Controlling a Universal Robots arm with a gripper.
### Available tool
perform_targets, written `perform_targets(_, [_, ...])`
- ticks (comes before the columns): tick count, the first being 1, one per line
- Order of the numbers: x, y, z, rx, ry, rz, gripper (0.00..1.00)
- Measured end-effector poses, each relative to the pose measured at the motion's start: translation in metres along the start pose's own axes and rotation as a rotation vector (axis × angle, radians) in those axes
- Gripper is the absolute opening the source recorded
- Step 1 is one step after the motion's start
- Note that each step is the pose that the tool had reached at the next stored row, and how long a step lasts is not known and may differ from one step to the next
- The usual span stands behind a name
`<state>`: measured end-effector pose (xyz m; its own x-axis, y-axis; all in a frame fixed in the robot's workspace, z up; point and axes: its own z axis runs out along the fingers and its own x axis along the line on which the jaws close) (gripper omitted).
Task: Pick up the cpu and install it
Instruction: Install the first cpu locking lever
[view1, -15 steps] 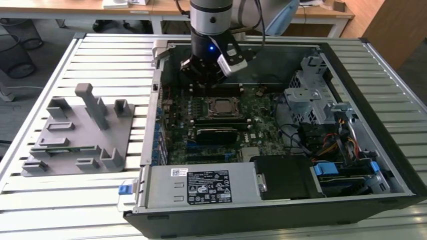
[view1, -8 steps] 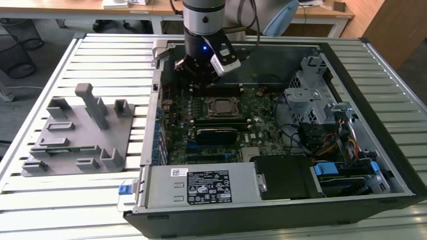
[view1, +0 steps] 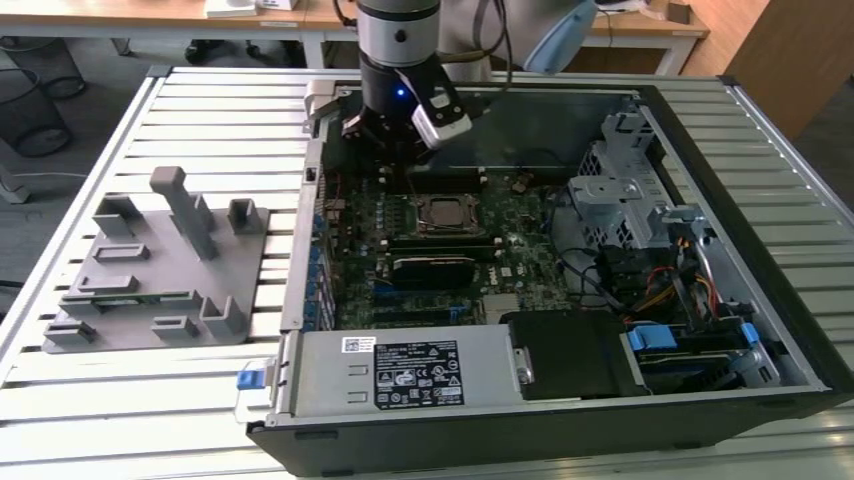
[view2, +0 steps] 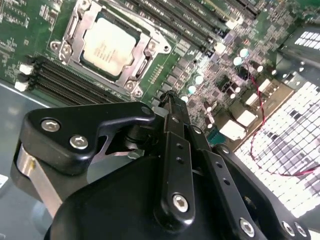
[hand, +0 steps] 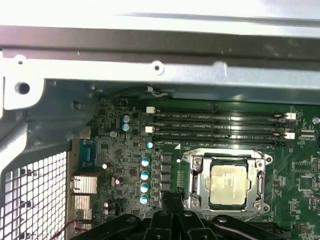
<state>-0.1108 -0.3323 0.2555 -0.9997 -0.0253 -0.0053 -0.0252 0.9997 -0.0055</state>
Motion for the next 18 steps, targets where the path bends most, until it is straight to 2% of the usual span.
perform_targets(6, [0.0015, 0.0102, -0.0001, 0.0, 0.0, 0.0, 0.11])
perform_targets(11, [0.0048, 0.014, -0.0002, 0.0, 0.0, 0.0, 0.11])
perform_targets(18, [0.0047, 0.0237, -0.0002, 0.0, 0.0, -0.002, 0.11])
